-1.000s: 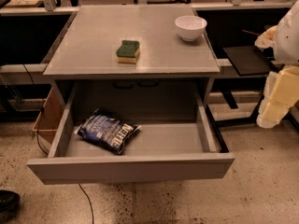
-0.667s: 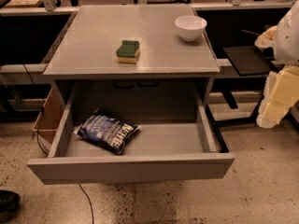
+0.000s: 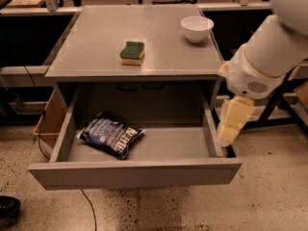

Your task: Pick blue chip bag from top drawer and place on counter

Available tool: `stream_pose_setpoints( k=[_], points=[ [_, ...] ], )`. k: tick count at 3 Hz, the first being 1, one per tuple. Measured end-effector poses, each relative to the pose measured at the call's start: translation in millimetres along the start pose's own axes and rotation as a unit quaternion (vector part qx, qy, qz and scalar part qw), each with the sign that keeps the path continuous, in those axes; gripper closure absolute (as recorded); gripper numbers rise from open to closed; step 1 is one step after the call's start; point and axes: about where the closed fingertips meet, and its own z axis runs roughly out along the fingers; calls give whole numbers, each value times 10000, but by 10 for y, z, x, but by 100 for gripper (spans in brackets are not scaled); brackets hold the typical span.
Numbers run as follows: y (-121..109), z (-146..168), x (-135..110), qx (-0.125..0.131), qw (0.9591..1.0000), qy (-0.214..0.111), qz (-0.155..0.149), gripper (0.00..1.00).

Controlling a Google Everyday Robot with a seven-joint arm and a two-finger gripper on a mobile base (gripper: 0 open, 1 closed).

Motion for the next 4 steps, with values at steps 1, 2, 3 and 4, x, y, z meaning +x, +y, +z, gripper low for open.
stream_pose_setpoints(
  k=[1, 2, 3, 4],
  points=[
    [14, 435, -182, -225, 9996, -162, 5, 0],
    [25, 899, -395, -472, 9983, -323, 99, 0],
    [25, 904, -396, -473, 9983, -325, 100, 0],
    [-4, 1152, -500, -542, 9965, -536, 344, 0]
  ],
)
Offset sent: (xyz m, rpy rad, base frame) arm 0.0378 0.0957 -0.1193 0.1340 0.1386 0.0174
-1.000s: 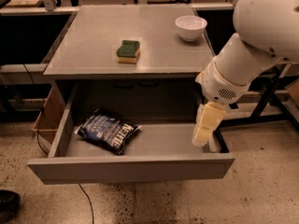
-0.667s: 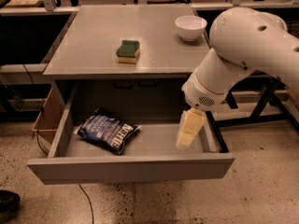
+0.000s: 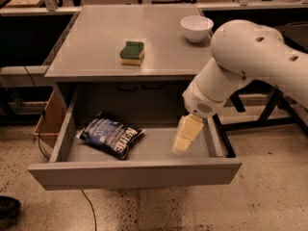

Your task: Pick blue chip bag from top drawer and place on counter

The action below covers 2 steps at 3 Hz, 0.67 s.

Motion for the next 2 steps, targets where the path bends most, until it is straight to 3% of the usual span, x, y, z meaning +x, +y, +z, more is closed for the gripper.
stream_pose_setpoints(
  k=[1, 2],
  points=[
    [-119, 431, -180, -108, 9988, -294, 379, 0],
    [-317, 946, -508, -252, 9937, -646, 886, 0]
  ],
)
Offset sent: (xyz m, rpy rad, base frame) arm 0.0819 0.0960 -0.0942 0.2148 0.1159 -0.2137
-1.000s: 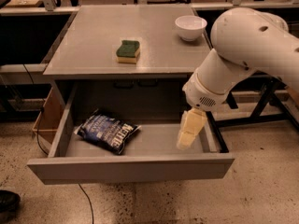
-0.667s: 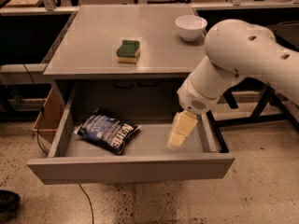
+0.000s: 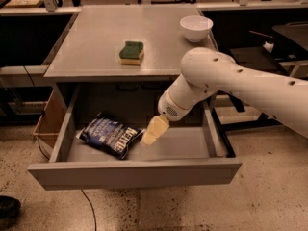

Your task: Pick blue chip bag from top drawer and place on counter

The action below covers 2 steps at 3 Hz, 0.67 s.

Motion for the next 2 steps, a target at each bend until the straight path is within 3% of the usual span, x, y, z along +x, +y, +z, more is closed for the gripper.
stream_pose_setpoints(
  k=[1, 2],
  points=[
    [-57, 275, -215, -75, 9994, -234, 234, 0],
    [-9, 856, -485, 43, 9993, -362, 110, 0]
  ],
)
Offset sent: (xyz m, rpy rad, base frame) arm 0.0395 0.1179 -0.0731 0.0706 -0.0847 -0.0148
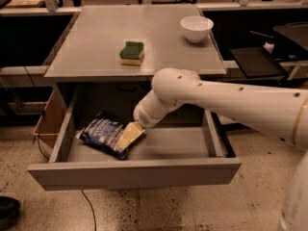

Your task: Pick blue chip bag from top drawer and place on counter

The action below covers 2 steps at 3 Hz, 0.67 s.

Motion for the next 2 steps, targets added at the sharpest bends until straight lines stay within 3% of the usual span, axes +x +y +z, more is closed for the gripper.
stream_pose_setpoints(
  k=[2],
  points=[
    [38, 716, -209, 87, 9998, -185, -31, 0]
  ],
)
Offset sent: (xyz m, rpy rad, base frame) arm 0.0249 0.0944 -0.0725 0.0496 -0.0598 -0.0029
